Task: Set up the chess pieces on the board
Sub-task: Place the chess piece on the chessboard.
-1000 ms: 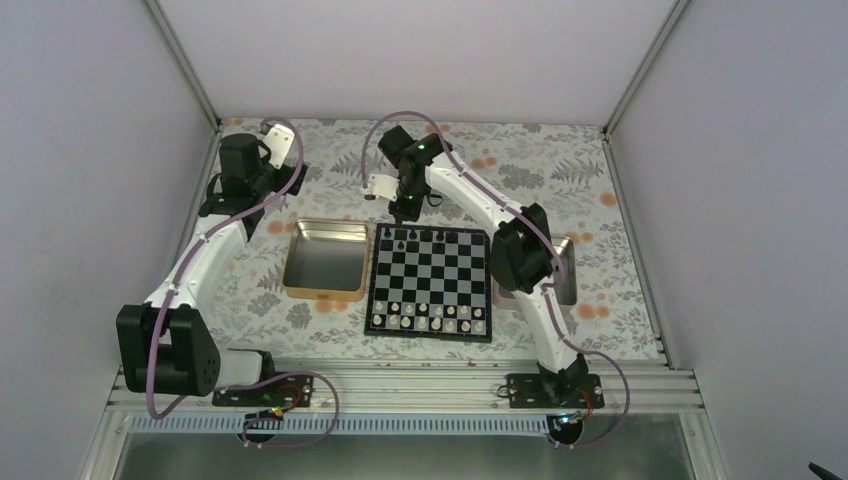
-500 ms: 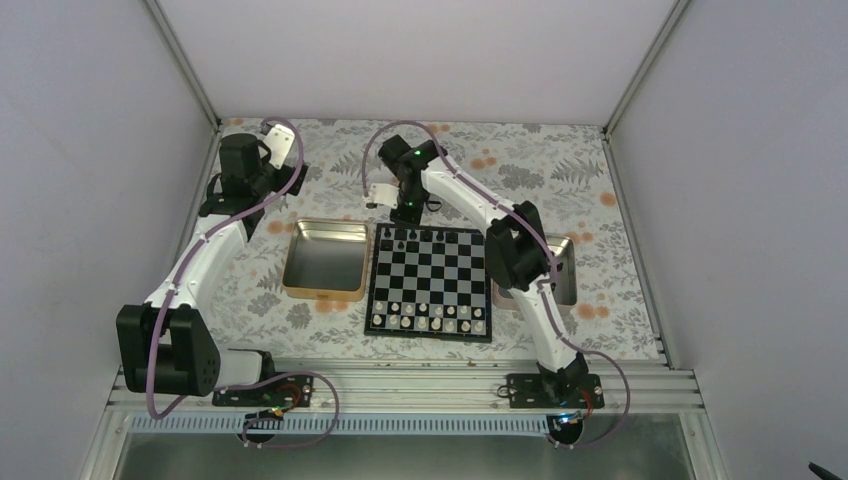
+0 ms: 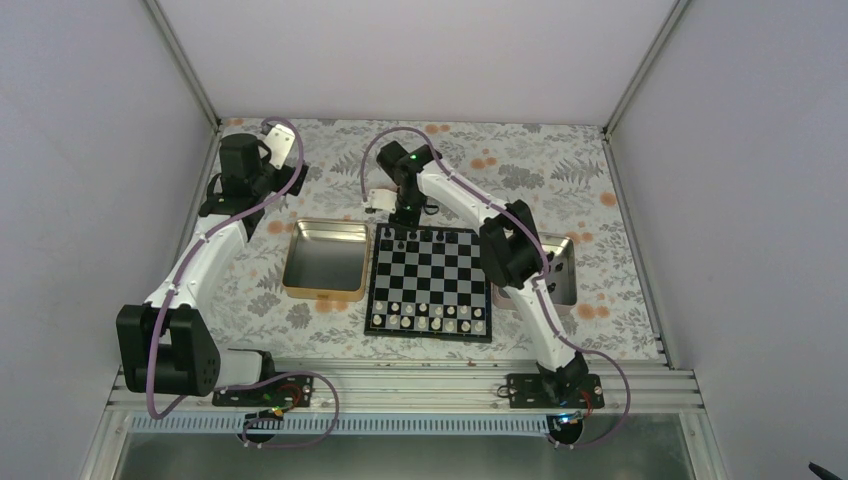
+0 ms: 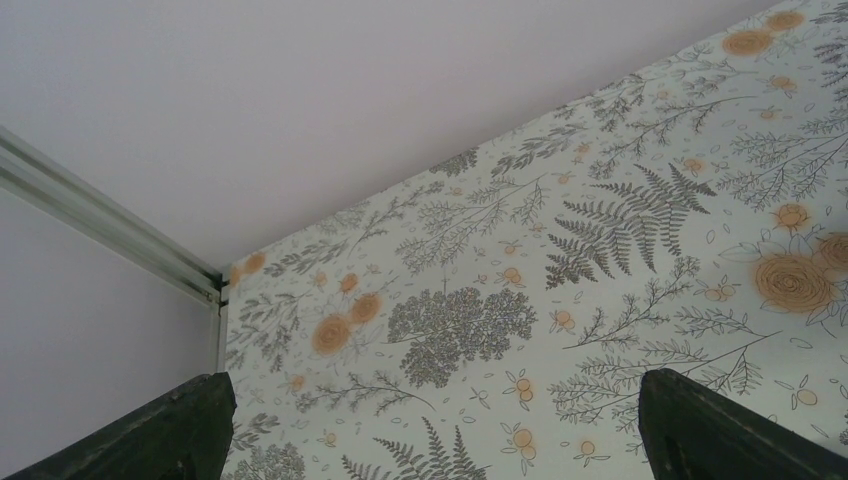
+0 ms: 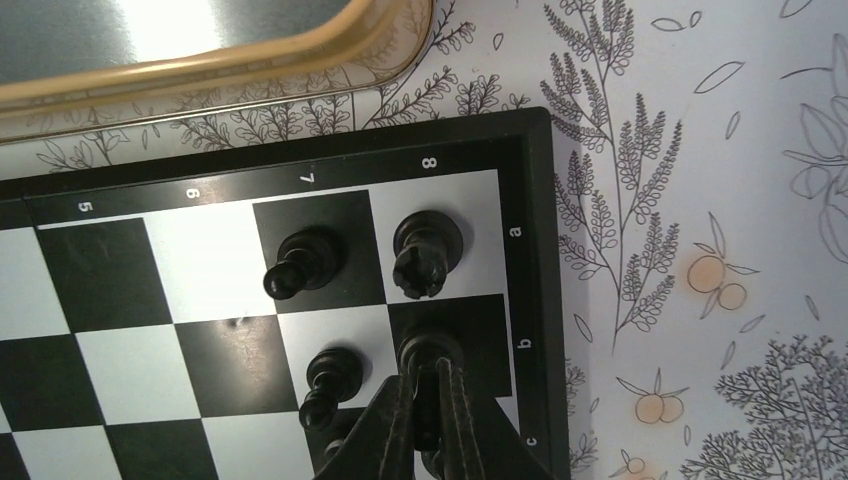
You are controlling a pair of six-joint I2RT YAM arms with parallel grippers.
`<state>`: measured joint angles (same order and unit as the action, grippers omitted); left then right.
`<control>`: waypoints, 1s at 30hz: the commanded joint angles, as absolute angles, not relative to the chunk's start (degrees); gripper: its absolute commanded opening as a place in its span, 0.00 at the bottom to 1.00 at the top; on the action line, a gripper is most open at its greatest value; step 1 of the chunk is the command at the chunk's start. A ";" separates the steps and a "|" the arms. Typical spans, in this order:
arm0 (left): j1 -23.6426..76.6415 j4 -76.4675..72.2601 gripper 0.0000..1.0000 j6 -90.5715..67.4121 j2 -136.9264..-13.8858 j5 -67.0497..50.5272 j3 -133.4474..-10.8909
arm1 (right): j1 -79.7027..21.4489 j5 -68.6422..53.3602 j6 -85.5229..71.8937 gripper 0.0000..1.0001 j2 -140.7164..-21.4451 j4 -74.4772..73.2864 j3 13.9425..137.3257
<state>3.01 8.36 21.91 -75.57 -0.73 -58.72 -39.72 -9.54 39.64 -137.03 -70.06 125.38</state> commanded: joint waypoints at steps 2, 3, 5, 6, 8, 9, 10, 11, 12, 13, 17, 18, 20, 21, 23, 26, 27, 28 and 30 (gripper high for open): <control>2.99 7.89 1.00 22.24 -75.27 -1.87 -58.37 | -40.10 -10.61 40.46 0.08 -138.43 -69.42 127.13; 3.00 7.86 1.00 22.24 -75.12 -1.85 -58.31 | -40.08 -10.68 40.55 0.08 -138.47 -69.28 127.09; 3.00 7.89 1.00 22.15 -74.94 -1.79 -58.24 | -40.08 -10.68 40.44 0.08 -138.64 -69.21 127.18; 2.99 7.88 1.00 22.15 -74.97 -1.84 -58.27 | -40.08 -10.60 40.44 0.08 -138.70 -69.18 127.18; 2.99 7.83 1.00 22.07 -74.93 -1.88 -58.20 | -40.08 -10.54 40.43 0.08 -138.54 -69.04 127.13; 2.98 7.78 1.00 22.06 -74.97 -1.93 -58.25 | -40.03 -10.50 40.43 0.08 -138.44 -68.88 127.03; 2.99 7.85 1.00 21.98 -75.04 -1.91 -58.29 | -40.00 -10.50 40.47 0.08 -138.42 -68.83 126.86; 3.01 7.94 1.00 21.97 -75.06 -2.04 -58.41 | -39.99 -10.47 40.51 0.08 -138.37 -68.82 126.76; 3.01 8.06 1.00 22.05 -75.12 -2.16 -58.42 | -39.95 -10.44 40.52 0.08 -138.34 -68.86 126.66; 2.99 8.04 1.00 21.98 -75.21 -2.15 -58.47 | -39.92 -10.39 40.59 0.08 -138.35 -68.82 126.61; 2.99 8.00 1.00 21.97 -75.30 -2.06 -58.32 | -39.75 -10.04 40.68 0.08 -138.43 -68.57 126.49; 2.98 7.99 1.00 22.04 -75.36 -2.09 -58.35 | -39.69 -10.10 40.66 0.08 -138.36 -68.56 126.43; 2.99 7.95 1.00 22.05 -75.41 -2.09 -58.36 | -39.56 -10.04 40.61 0.08 -138.28 -68.47 126.39; 2.99 7.99 1.00 22.06 -75.46 -2.15 -58.43 | -39.49 -10.17 40.67 0.08 -138.24 -68.56 126.39; 3.04 8.08 1.00 21.99 -75.58 -2.17 -58.45 | -39.38 -10.28 40.78 0.08 -138.09 -68.63 126.32; 2.99 8.00 1.00 22.04 -75.66 -2.13 -58.43 | -39.29 -10.20 40.78 0.09 -137.83 -68.64 126.00; 3.03 8.00 1.00 22.03 -75.63 -2.16 -58.44 | -39.29 -10.10 40.70 0.09 -137.81 -68.59 125.91; 2.99 8.03 1.00 22.06 -75.69 -2.16 -58.46 | -39.27 -10.12 40.77 0.10 -137.74 -68.67 125.87; 2.99 8.13 1.00 21.98 -75.67 -2.28 -58.53 | -39.23 -9.95 40.70 0.10 -137.72 -68.56 125.78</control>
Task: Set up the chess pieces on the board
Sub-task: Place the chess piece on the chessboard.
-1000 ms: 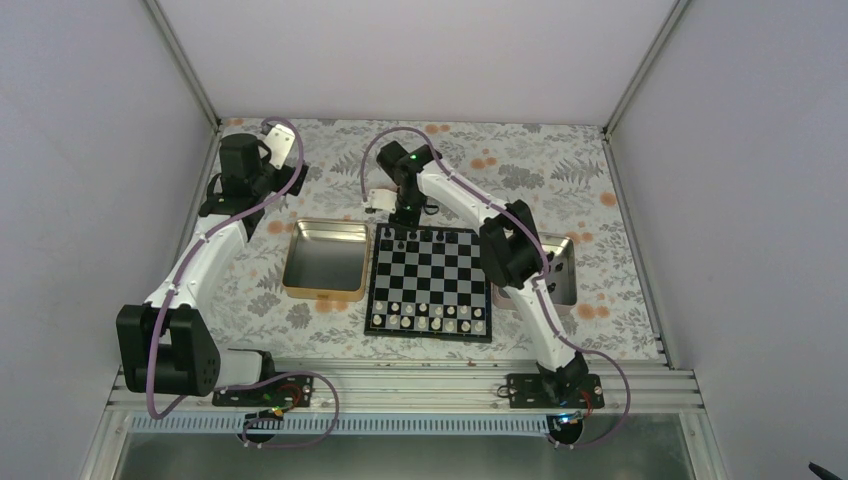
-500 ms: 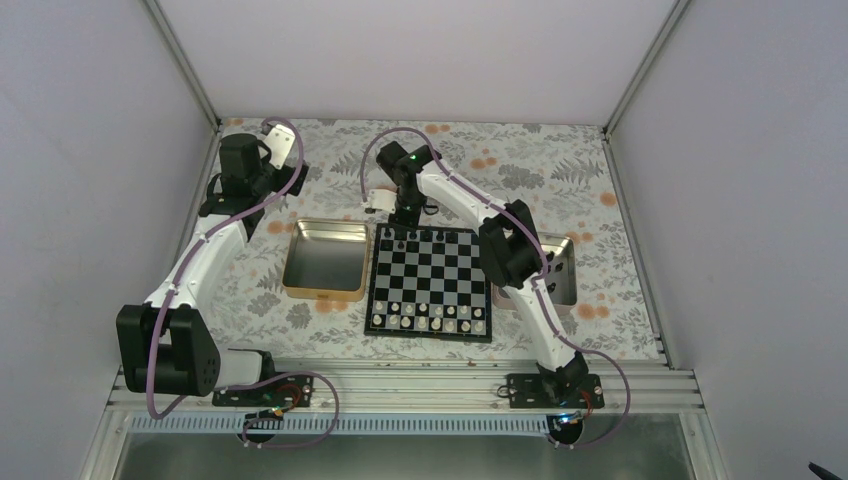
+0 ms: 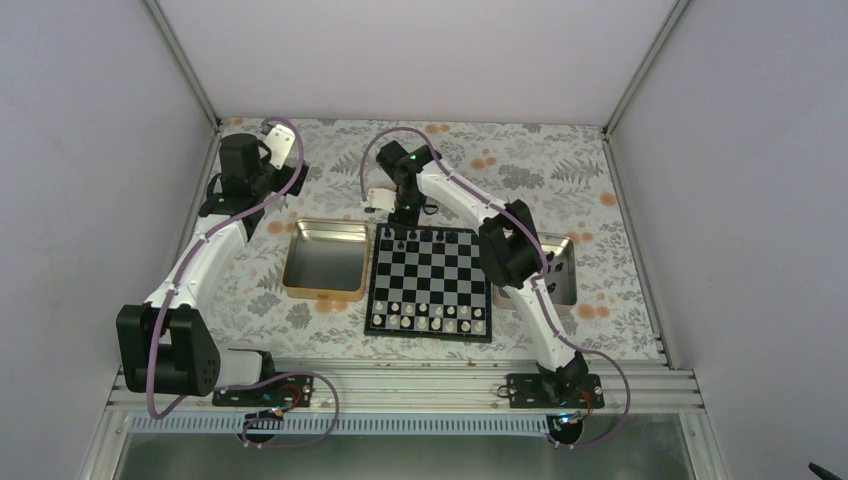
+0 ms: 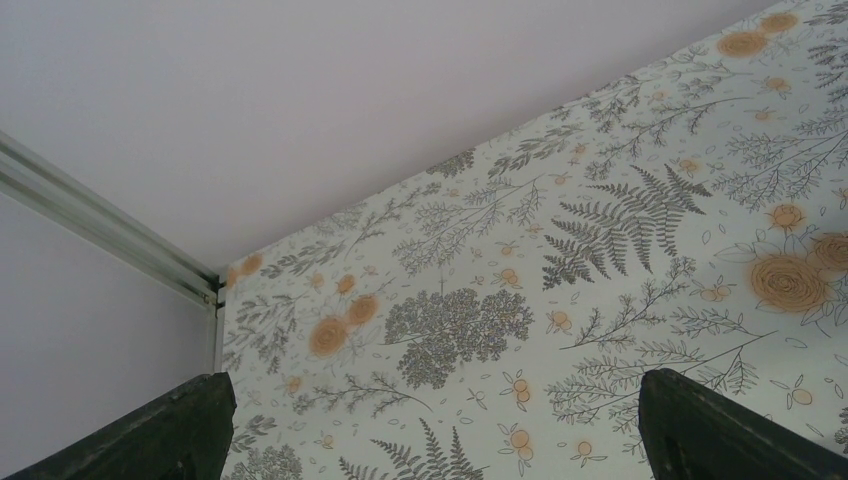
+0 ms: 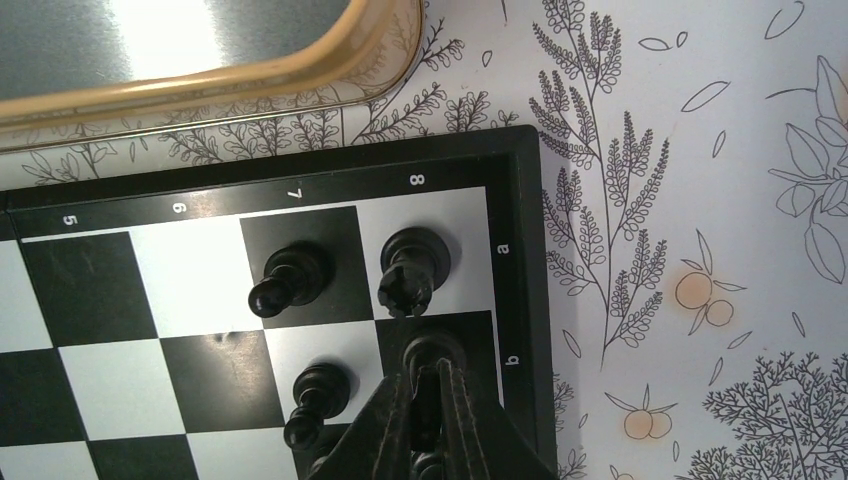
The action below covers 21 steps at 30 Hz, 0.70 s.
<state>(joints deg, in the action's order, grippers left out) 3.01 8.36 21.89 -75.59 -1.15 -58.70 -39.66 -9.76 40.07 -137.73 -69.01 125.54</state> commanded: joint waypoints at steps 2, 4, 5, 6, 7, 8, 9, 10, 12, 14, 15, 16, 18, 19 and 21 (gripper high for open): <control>3.02 8.17 1.00 22.02 -75.59 -2.35 -58.46 | -39.20 -9.77 40.69 0.10 -137.72 -68.55 125.56; 2.99 8.17 1.00 22.06 -75.64 -2.29 -58.45 | -39.16 -9.75 40.74 0.11 -137.41 -68.53 125.22; 2.99 8.17 1.00 22.06 -75.67 -2.35 -58.45 | -39.15 -9.76 40.78 0.12 -137.23 -68.49 125.11; 3.00 8.12 1.00 22.06 -75.68 -2.36 -58.49 | -39.12 -9.76 40.70 0.13 -137.17 -68.48 125.10; 2.99 8.22 1.00 22.06 -75.62 -2.34 -58.44 | -39.11 -9.76 40.69 0.14 -137.01 -68.51 124.99; 2.99 8.26 1.00 22.06 -75.67 -2.31 -58.45 | -39.12 -9.73 40.69 0.15 -136.88 -68.48 124.98; 3.01 8.26 1.00 22.06 -75.72 -2.34 -58.50 | -39.11 -9.74 40.67 0.16 -136.66 -68.41 124.98; 3.03 8.26 1.00 22.05 -75.72 -2.35 -58.47 | -39.08 -9.83 40.62 0.18 -136.43 -68.47 124.98; 2.99 8.37 1.00 22.14 -75.68 -2.50 -58.44 | -39.02 -9.65 40.45 0.20 -135.98 -68.54 125.06; 2.99 8.44 1.00 22.15 -75.67 -2.54 -58.37 | -39.05 -9.74 40.38 0.22 -135.43 -68.79 125.07; 3.00 8.44 1.00 22.15 -75.62 -2.50 -58.43 | -39.03 -9.75 40.30 0.23 -135.02 -68.89 125.07; 2.99 8.43 1.00 22.14 -75.58 -2.55 -58.51 | -38.98 -9.76 40.28 0.24 -134.74 -69.03 125.00; 2.99 8.43 1.00 22.15 -75.51 -2.50 -58.53 | -39.02 -9.49 40.10 0.26 -134.00 -69.18 125.10; 2.99 8.44 1.00 22.17 -75.52 -2.44 -58.51 | -38.98 -9.60 39.94 0.26 -133.54 -69.25 125.27; 2.99 8.42 1.00 22.24 -75.54 -2.21 -58.55 | -38.94 -9.89 39.68 0.27 -132.21 -69.62 125.77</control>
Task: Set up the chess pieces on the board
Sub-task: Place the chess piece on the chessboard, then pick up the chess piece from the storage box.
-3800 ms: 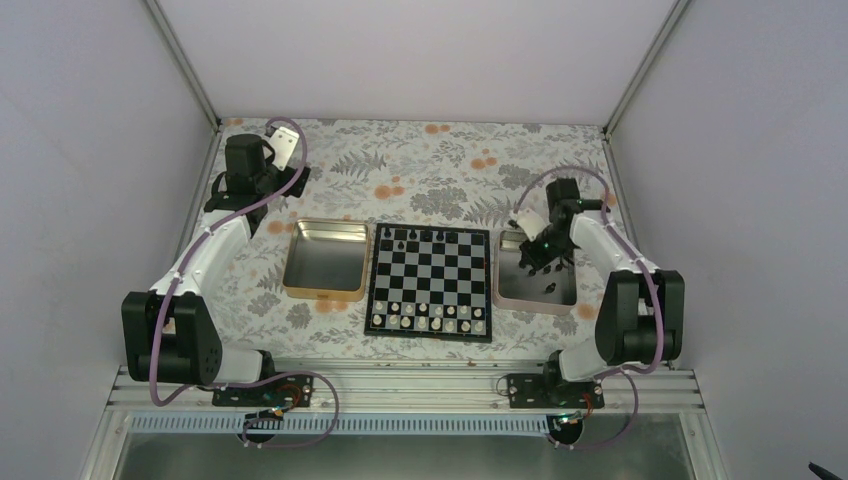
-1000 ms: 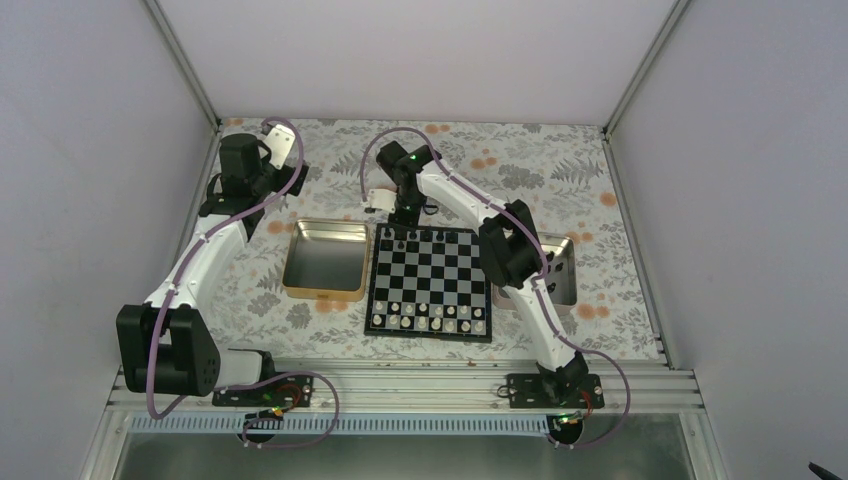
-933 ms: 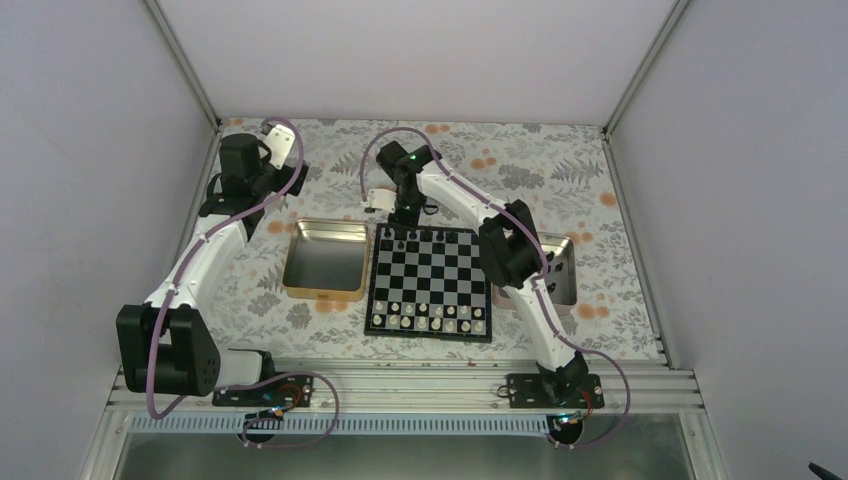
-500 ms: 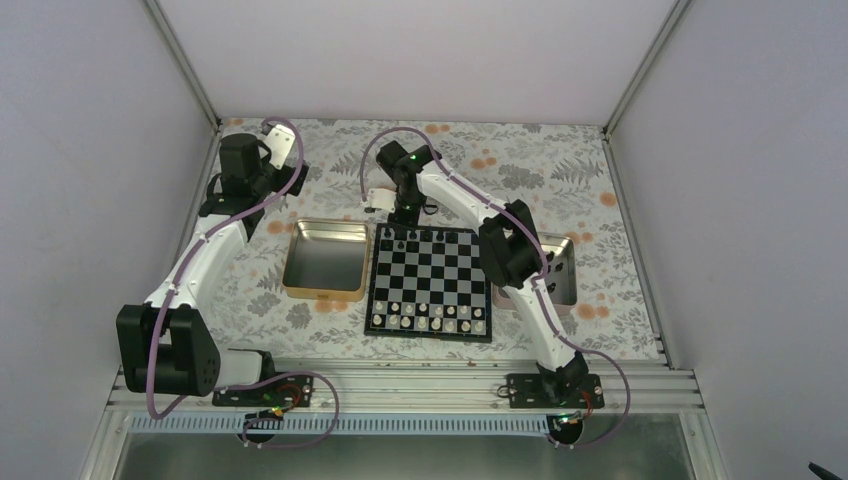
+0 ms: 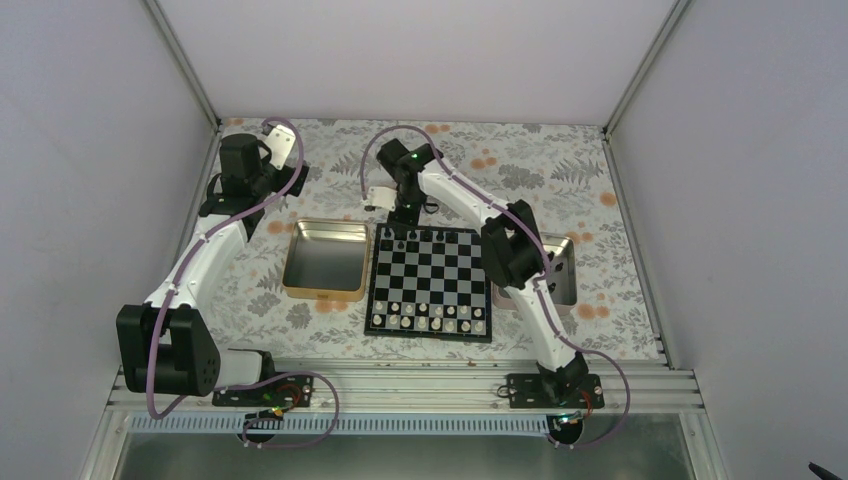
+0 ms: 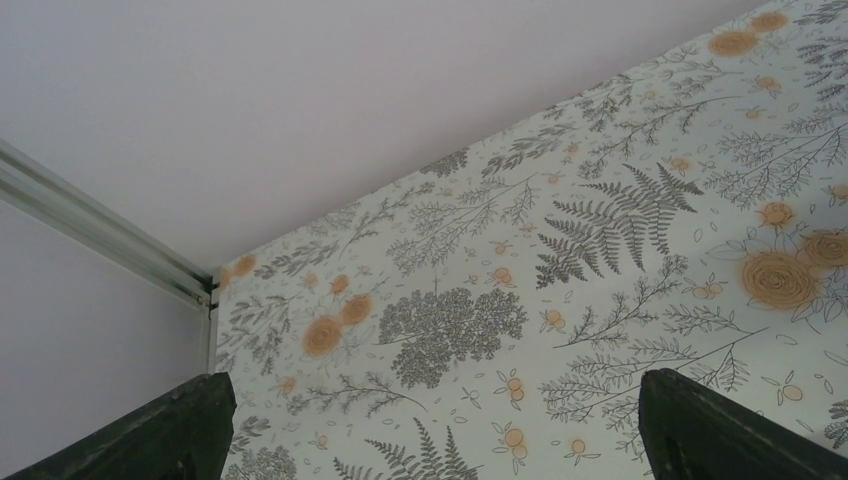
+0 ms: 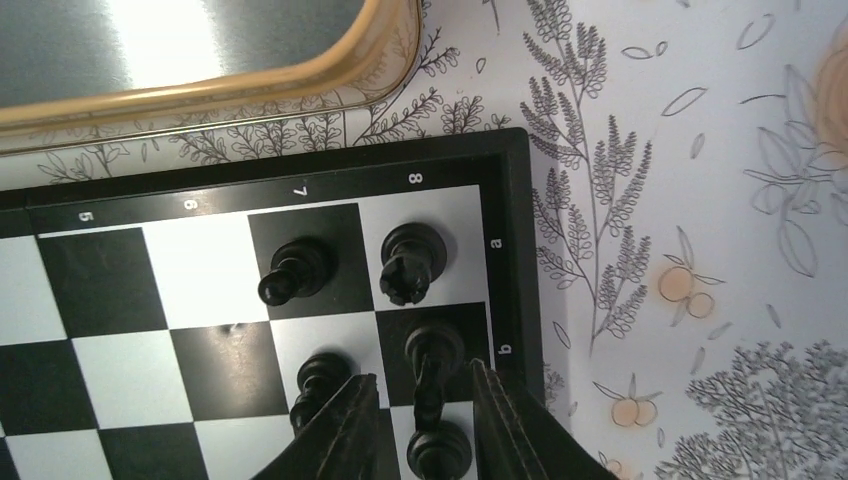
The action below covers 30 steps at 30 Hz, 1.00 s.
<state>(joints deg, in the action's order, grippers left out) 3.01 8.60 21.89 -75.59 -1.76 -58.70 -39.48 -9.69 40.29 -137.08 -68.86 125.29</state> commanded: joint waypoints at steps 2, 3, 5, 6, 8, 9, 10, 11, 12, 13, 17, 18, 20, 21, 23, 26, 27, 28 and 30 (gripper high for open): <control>3.04 8.52 1.00 22.30 -75.42 -2.02 -58.61 | -38.58 -11.61 39.43 0.28 -130.22 -70.38 126.72; 2.99 8.48 1.00 22.32 -75.35 -1.95 -58.58 | -38.32 -12.23 39.06 0.28 -128.88 -70.66 126.74; 2.99 8.68 1.00 22.48 -75.28 -2.07 -58.58 | -37.35 -12.02 38.33 0.28 -125.47 -71.70 126.18; 2.99 8.76 1.00 22.50 -75.22 -2.18 -58.57 | -36.33 -11.57 37.87 0.28 -123.46 -72.46 125.45; 2.99 8.72 1.00 22.59 -75.16 -2.28 -58.43 | -32.58 -12.15 37.37 0.27 -118.30 -73.13 122.17; 3.01 8.75 1.00 22.65 -75.15 -2.30 -58.44 | -30.08 -12.31 37.37 0.27 -114.70 -73.20 119.31; 3.01 8.77 1.00 22.67 -75.27 -2.36 -58.51 | -27.40 -11.92 37.37 0.27 -111.85 -72.96 116.12; 3.00 8.79 1.00 22.75 -75.37 -2.44 -58.64 | -24.52 -11.23 37.38 0.27 -109.24 -72.57 112.73; 3.01 8.74 1.00 22.76 -75.41 -2.46 -58.72 | -21.20 -10.62 37.52 0.28 -106.92 -72.10 109.31; 2.98 8.82 1.00 22.76 -75.44 -2.46 -58.88 | -17.75 -10.03 37.84 0.27 -104.60 -71.83 105.86; 2.99 9.01 1.00 22.76 -75.42 -2.42 -58.90 | -2.36 -10.00 39.98 0.27 -96.33 -69.09 91.69; 2.99 9.00 1.00 22.81 -75.41 -2.43 -58.77 | 0.34 -10.05 40.52 0.27 -94.09 -68.24 88.28; 3.03 9.05 1.00 22.81 -75.68 -2.97 -58.75 | 3.96 -10.56 41.33 0.27 -90.87 -66.19 80.38; 3.04 9.05 1.00 22.77 -75.98 -3.22 -58.90 | 4.88 -10.45 41.53 0.27 -89.65 -64.94 77.29; 3.07 9.49 1.00 22.69 -76.62 -3.84 -59.55 | 6.16 -10.79 41.25 0.27 -87.70 -62.66 72.48; 3.14 9.99 1.00 22.50 -77.11 -4.59 -60.11 | 6.98 -11.17 40.16 0.27 -86.78 -60.13 67.60; 3.21 10.04 1.00 22.43 -77.03 -4.81 -60.12 | 7.07 -11.14 39.66 0.27 -86.62 -59.11 66.22; 3.17 10.02 1.00 22.47 -77.11 -4.93 -60.05 | 7.16 -10.98 39.16 0.27 -86.59 -58.11 65.24; 3.21 10.11 1.00 22.41 -77.33 -5.03 -60.02 | 7.21 -10.76 38.12 0.27 -86.74 -56.29 63.69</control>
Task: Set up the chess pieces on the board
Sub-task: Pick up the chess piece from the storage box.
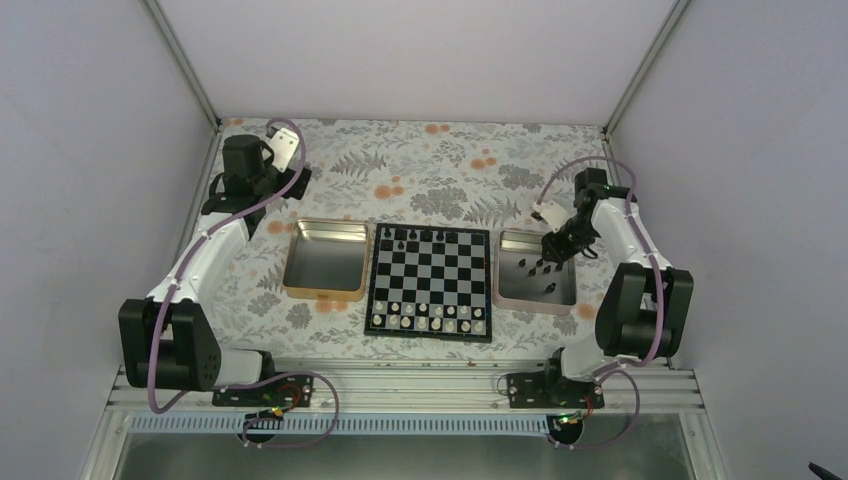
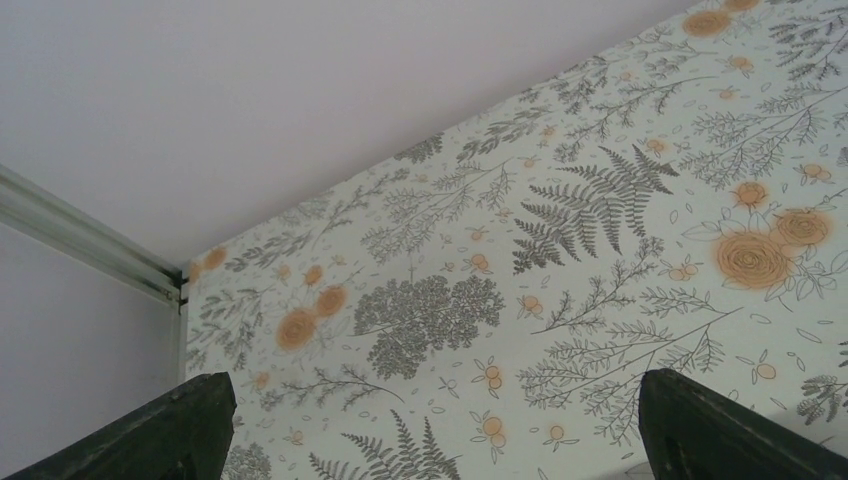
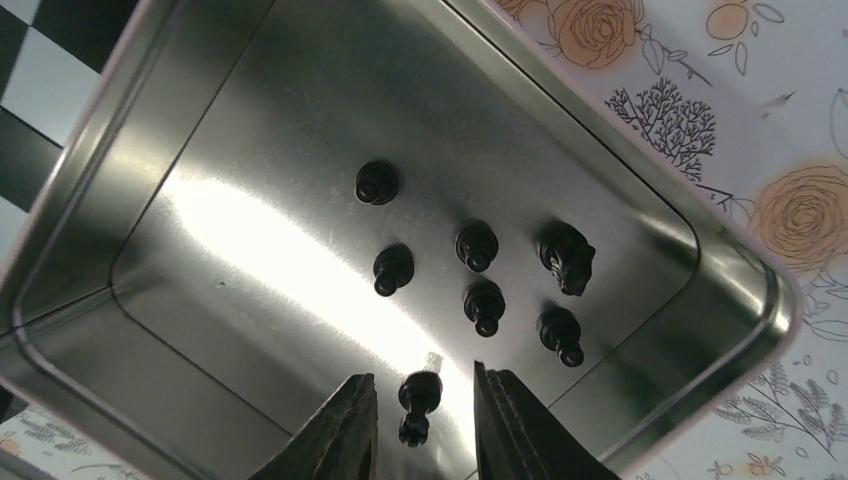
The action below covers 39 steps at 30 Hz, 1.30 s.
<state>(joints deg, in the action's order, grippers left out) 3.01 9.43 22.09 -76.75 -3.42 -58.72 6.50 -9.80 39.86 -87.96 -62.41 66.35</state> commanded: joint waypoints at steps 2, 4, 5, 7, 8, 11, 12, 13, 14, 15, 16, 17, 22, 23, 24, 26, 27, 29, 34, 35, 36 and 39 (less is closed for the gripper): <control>3.20 10.15 1.00 22.33 -77.37 -5.01 -59.94 | 7.40 -10.17 36.91 0.27 -87.07 -54.51 62.74; 3.16 10.28 1.00 22.32 -77.33 -5.26 -59.94 | 7.73 -10.10 35.96 0.27 -87.56 -53.05 62.06; 3.16 10.36 1.00 22.32 -77.36 -5.39 -59.94 | 7.89 -9.92 35.41 0.28 -87.85 -52.30 61.69; 3.20 10.50 1.00 22.37 -77.43 -5.51 -60.01 | 7.89 -9.18 34.34 0.28 -88.65 -50.81 61.01; 3.17 10.54 1.00 22.33 -77.47 -5.52 -60.10 | 7.93 -9.07 33.96 0.28 -89.15 -50.25 60.85; 3.27 10.70 1.00 22.24 -77.45 -5.50 -60.13 | 7.96 -8.19 32.50 0.27 -90.04 -48.62 60.65; 3.21 10.72 1.00 22.24 -77.36 -5.53 -60.01 | 7.92 -7.56 31.99 0.25 -90.23 -48.20 60.65; 3.19 10.68 1.00 22.24 -77.36 -5.47 -59.96 | 7.99 -7.24 31.68 0.25 -90.52 -48.09 60.83; 3.28 10.61 1.00 22.24 -77.38 -5.45 -59.83 | 7.94 -7.10 31.38 0.24 -90.79 -48.08 60.96; 3.21 10.58 1.00 22.24 -77.34 -5.45 -59.73 | 7.97 -6.85 31.07 0.23 -90.99 -48.22 61.10; 3.24 10.54 1.00 22.24 -77.34 -5.45 -59.66 | 7.95 -6.47 30.65 0.22 -91.19 -48.23 61.23; 3.25 10.46 1.00 22.24 -77.26 -5.37 -59.60 | 7.99 -5.83 30.14 0.21 -91.31 -48.13 61.26; 3.23 10.28 1.00 22.24 -77.41 -5.73 -59.46 | 7.93 -4.91 28.62 0.21 -91.30 -48.07 61.10; 3.24 10.35 1.00 22.28 -77.51 -5.79 -59.49 | 7.99 -4.73 28.34 0.21 -91.44 -47.99 61.00; 3.21 10.25 1.00 22.31 -77.57 -5.87 -59.44 | 7.98 -4.59 28.09 0.21 -91.49 -47.76 60.81; 3.27 10.12 1.00 22.41 -77.56 -6.05 -59.24 | 7.93 -4.69 27.97 0.21 -91.64 -47.72 60.28; 3.19 10.07 1.00 22.41 -77.49 -6.17 -59.17 | 7.92 -4.69 27.80 0.21 -91.74 -47.49 60.04; 3.16 10.02 1.00 22.41 -77.40 -6.37 -59.05 | 7.98 -3.94 27.52 0.21 -91.90 -46.61 59.33; 3.25 10.04 1.00 22.34 -77.17 -6.91 -59.03 | 7.97 -3.76 27.12 0.21 -92.82 -45.00 58.71; 3.27 10.12 1.00 22.32 -77.16 -6.94 -59.05 | 7.97 -3.73 27.11 0.21 -92.91 -44.75 58.67; 3.22 10.11 1.00 22.32 -77.12 -6.93 -59.06 | 7.99 -3.60 27.01 0.21 -93.10 -44.41 58.65; 3.23 10.18 1.00 22.32 -76.92 -6.87 -58.89 | 7.93 -3.31 27.07 0.21 -93.57 -43.86 58.99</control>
<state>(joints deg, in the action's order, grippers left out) 3.07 10.41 22.09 -77.23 -5.85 -58.72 7.33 -4.27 28.05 -92.60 -46.00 59.09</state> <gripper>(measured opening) 0.999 0.209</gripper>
